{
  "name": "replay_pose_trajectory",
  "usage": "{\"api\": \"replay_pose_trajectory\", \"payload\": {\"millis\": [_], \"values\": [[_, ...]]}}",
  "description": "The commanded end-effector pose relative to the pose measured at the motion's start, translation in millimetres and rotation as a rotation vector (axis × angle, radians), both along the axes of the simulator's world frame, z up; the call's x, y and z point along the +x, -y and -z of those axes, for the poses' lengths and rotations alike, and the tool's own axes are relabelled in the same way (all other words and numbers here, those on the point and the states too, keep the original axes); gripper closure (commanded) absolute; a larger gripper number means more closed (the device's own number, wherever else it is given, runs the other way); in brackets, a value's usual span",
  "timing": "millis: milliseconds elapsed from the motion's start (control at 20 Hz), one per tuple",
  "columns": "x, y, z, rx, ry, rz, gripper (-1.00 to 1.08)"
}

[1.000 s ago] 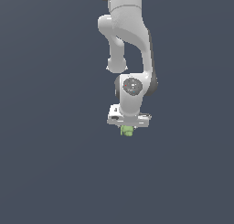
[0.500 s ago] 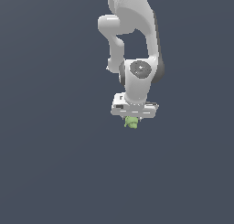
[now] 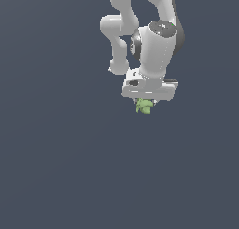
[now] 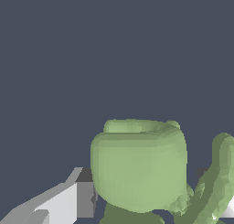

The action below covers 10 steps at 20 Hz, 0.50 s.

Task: Pick up the object and move it to a goal position.

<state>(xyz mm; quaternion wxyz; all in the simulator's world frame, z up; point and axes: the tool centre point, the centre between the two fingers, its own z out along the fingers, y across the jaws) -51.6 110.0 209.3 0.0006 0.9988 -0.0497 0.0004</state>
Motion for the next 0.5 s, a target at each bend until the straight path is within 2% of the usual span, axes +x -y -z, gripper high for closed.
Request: {"api": "replay_pose_trajectory", "payload": {"millis": [0,450], "values": [[-9,-10,-29,0.0,0.0,0.0,1.08],[-36,-46,-129,0.0,0.0,0.0,1.08]]}}
